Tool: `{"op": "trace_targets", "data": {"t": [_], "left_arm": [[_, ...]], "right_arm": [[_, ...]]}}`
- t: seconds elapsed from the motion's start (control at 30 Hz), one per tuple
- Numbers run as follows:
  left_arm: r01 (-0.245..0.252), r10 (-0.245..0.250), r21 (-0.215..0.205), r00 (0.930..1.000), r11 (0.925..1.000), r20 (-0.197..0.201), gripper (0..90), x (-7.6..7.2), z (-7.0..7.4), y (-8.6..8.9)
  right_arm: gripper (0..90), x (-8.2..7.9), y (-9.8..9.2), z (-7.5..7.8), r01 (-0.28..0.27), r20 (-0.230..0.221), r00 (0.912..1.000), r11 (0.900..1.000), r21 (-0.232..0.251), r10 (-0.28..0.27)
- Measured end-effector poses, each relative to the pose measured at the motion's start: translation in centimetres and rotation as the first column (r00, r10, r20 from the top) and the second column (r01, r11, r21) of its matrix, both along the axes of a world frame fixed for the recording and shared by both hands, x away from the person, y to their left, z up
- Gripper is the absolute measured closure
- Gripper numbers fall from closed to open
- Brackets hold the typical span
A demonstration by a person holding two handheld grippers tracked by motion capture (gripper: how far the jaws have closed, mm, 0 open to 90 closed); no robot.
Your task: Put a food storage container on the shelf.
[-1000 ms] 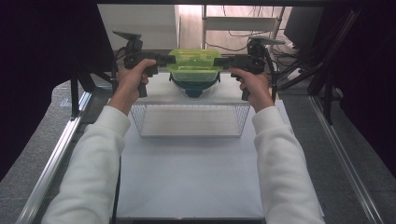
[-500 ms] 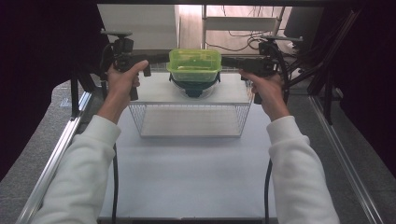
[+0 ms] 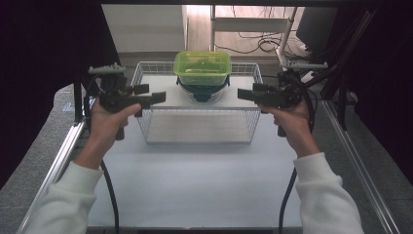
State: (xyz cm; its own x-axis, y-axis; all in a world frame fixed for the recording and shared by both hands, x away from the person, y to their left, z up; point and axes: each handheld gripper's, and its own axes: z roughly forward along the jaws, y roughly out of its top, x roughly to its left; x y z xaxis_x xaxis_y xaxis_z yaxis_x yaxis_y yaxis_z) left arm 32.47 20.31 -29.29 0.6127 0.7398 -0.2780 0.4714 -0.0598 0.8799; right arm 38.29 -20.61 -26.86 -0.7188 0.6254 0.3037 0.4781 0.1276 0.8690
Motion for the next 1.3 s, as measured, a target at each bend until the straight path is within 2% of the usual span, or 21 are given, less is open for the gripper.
{"op": "trace_targets", "data": {"t": [0.1, 0.17, 0.2, 0.23, 0.27, 0.3, 0.37, 0.4, 0.5, 0.53, 0.57, 0.6, 0.63, 0.67, 0.7, 0.73, 0.77, 0.8, 0.93, 1.07, 1.3], "left_arm": [[-0.002, 0.002, 0.005, 1.0000, 1.0000, -0.001, 20.5, -2.5, -1.8, 0.1], [-0.005, 0.005, 0.028, 1.0000, 0.9996, 0.003, 20.7, -4.4, -3.7, 0.1], [-0.005, 0.005, 0.028, 1.0000, 0.9996, 0.003, 20.9, -4.4, -3.7, 0.1], [-0.019, 0.019, 0.050, 0.9998, 0.9986, -0.002, 21.1, -5.5, -5.2, 0.1], [-0.019, 0.019, 0.050, 0.9998, 0.9986, -0.002, 21.1, -5.5, -5.2, 0.1], [-0.028, 0.029, 0.066, 0.9995, 0.9975, -0.010, 21.2, -6.1, -6.3, 0.1], [-0.038, 0.041, 0.088, 0.9988, 0.9954, -0.026, 21.3, -6.7, -7.7, 0.0], [-0.049, 0.054, 0.104, 0.9975, 0.9933, -0.045, 21.4, -7.4, -9.3, 0.0], [-0.061, 0.072, 0.156, 0.9952, 0.9859, -0.066, 21.6, -8.2, -11.4, -0.2], [-0.061, 0.074, 0.161, 0.9943, 0.9851, -0.077, 21.8, -8.4, -12.1, -0.2], [-0.061, 0.074, 0.161, 0.9943, 0.9851, -0.077, 21.8, -8.4, -12.1, -0.2], [-0.061, 0.077, 0.167, 0.9928, 0.9842, -0.092, 21.8, -8.6, -13.0, -0.2], [-0.061, 0.079, 0.163, 0.9906, 0.9847, -0.111, 21.8, -8.8, -14.2, 0.0], [-0.067, 0.087, 0.153, 0.9886, 0.9859, -0.123, 21.8, -8.9, -14.8, 0.2], [-0.067, 0.087, 0.153, 0.9886, 0.9859, -0.123, 21.8, -8.9, -14.8, 0.2], [-0.079, 0.101, 0.143, 0.9836, 0.9866, -0.150, 22.1, -8.8, -15.9, 0.4], [-0.079, 0.101, 0.143, 0.9836, 0.9866, -0.150, 22.0, -8.8, -15.9, 0.4], [-0.069, 0.096, 0.159, 0.9806, 0.9848, -0.171, 22.0, -8.7, -16.5, 0.4], [-0.078, 0.110, 0.175, 0.9771, 0.9814, -0.182, 21.9, -8.9, -17.6, 0.7], [-0.086, 0.118, 0.180, 0.9767, 0.9800, -0.179, 21.9, -9.0, -17.7, 0.9], [-0.088, 0.118, 0.178, 0.9791, 0.9802, -0.166, 21.8, -9.3, -17.4, 1.0]], "right_arm": [[20.8, -2.2, -0.5, -1.4, 0.008, 0.038, 0.9992, 0.999, -0.044, -0.006], [21.5, -4.1, -1.1, -3.2, 0.010, 0.056, 0.9984, 0.998, -0.068, -0.006], [21.5, -4.1, -1.1, -3.2, 0.010, 0.056, 0.9984, 0.998, -0.068, -0.006], [21.5, -5.3, -1.5, -4.4, 0.020, 0.056, 0.9983, 0.997, -0.081, -0.016], [21.5, -5.3, -1.5, -4.4, 0.020, 0.056, 0.9983, 0.997, -0.081, -0.016], [21.5, -6.5, -2.2, -5.9, 0.029, 0.059, 0.9979, 0.997, -0.068, -0.025], [21.5, -6.9, -2.4, -6.4, 0.030, 0.058, 0.9979, 0.997, -0.066, -0.026], [21.6, -8.0, -3.0, -8.1, 0.042, 0.065, 0.9972, 0.997, -0.068, -0.037], [22.0, -9.2, -3.6, -10.2, 0.062, 0.073, 0.9958, 0.993, -0.099, -0.055], [22.0, -9.6, -3.9, -10.9, 0.065, 0.075, 0.9956, 0.992, -0.111, -0.057], [22.0, -9.6, -3.9, -10.9, 0.065, 0.075, 0.9956, 0.992, -0.111, -0.057], [22.1, -9.9, -4.2, -11.7, 0.071, 0.076, 0.9952, 0.990, -0.122, -0.062], [22.5, -10.6, -4.9, -13.4, 0.087, 0.061, 0.9949, 0.987, -0.133, -0.080], [22.7, -10.7, -5.1, -14.0, 0.089, 0.053, 0.9952, 0.987, -0.133, -0.083], [22.7, -10.7, -5.1, -14.0, 0.089, 0.053, 0.9952, 0.987, -0.133, -0.083], [22.7, -11.0, -5.5, -15.6, 0.094, 0.015, 0.9956, 0.986, -0.141, -0.093], [22.7, -11.0, -5.5, -15.6, 0.094, 0.015, 0.9956, 0.986, -0.141, -0.093], [22.8, -11.0, -5.5, -16.1, 0.094, 0.008, 0.9955, 0.985, -0.147, -0.094], [22.9, -10.9, -5.6, -17.6, 0.088, -0.018, 0.9956, 0.982, -0.168, -0.092], [22.9, -10.9, -5.6, -17.7, 0.086, -0.019, 0.9957, 0.981, -0.175, -0.091], [22.9, -11.2, -5.9, -17.4, 0.096, -0.004, 0.9952, 0.983, -0.156, -0.098]]}}
